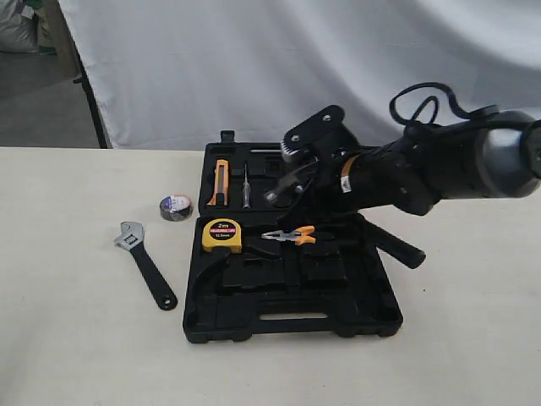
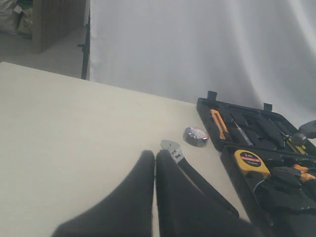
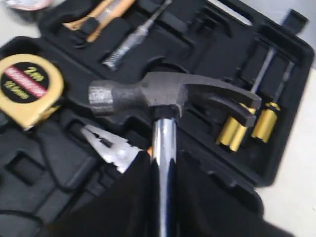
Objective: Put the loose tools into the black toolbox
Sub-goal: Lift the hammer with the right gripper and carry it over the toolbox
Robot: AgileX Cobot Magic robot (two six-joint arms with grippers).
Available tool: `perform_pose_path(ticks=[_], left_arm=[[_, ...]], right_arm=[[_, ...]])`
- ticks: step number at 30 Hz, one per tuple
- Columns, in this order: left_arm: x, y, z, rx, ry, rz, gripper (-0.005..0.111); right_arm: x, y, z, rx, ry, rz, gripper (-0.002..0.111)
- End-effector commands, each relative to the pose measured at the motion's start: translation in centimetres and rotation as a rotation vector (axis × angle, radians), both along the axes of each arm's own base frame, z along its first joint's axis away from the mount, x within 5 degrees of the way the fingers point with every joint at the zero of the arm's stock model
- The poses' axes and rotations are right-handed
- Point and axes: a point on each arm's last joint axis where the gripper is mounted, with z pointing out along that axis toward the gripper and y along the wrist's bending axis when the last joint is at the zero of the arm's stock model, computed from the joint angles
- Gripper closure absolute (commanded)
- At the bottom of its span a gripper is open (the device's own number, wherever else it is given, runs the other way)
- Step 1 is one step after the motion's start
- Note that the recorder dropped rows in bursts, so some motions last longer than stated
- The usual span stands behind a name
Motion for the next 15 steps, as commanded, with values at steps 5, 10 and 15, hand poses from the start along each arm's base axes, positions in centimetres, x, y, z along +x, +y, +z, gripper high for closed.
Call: perform_pose_path(ticks=[5, 10, 15], left_arm=[[-0.1, 0.1, 0.2, 0.002, -0.013, 0.026, 0.106], [-0.1, 0.1, 0.2, 0.002, -0.013, 0.026, 0.106], [-0.1, 0.1, 0.2, 0.002, -0.013, 0.026, 0.106]], right_arm=[[-3.5, 3.9, 0.3, -0.155, -0.07, 0.257, 0.109], [-4.9, 5.0, 0.1, -0.196, -0.069, 0.325, 0.109], [-5.9, 5.1, -0.1, -0.266, -0.026, 0.414, 0.109]])
